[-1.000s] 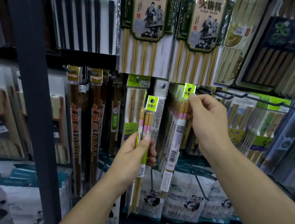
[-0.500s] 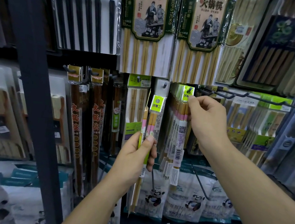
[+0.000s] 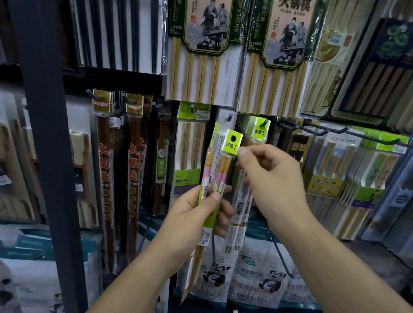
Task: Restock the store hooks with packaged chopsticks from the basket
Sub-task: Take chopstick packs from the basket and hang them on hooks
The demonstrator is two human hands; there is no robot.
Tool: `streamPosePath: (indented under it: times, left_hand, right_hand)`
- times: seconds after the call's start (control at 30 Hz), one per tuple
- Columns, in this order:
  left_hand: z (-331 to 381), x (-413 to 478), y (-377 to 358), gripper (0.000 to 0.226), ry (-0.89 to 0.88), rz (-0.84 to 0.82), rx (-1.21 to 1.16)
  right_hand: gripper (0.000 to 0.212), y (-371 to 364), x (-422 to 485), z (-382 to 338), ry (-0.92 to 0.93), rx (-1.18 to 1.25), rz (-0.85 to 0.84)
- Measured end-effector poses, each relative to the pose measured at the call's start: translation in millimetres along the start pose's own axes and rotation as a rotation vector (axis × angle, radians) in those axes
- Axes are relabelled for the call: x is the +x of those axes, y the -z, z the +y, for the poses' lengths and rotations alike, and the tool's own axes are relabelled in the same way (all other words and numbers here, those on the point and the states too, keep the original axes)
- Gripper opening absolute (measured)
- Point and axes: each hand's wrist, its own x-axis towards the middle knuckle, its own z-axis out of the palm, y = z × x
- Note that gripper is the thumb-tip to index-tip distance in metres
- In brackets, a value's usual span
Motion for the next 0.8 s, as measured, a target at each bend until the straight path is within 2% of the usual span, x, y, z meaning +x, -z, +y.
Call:
streamPosePath:
  times: [0.17,0.4,0.63,0.7,0.8]
  left_hand:
    - [-3.9,0.7,-3.0,0.024,0.011,-0.027,-0.017]
    - [-6.9,0.1,3.6,0.030,0.027,0.042,0.135]
    - [0.9,0.6,3.4,0.028,0.079,-0.005,-0.003]
    - [4.4,-0.2,2.5,0.033,0.078,-0.011,-0.022]
    - [4.1,0.6,3.2,0.020,0.071,0.017,-0.029]
  right_hand:
    - [0.016,-6.0,-1.9,-3.7,-0.003,0.014,-0.038]
    - [0.025,10.2,20.3,-13.1,-0.025,0.137,0.106]
    - [0.027,15.3,29.7,-8.2,-0.041,0.060,0.126]
    - [0.026,15.6,30.3,-6.6,-0.057,0.059,0.121]
    - [0.026,16.1,31.5,-4.4,-0.078,0.053,0.115]
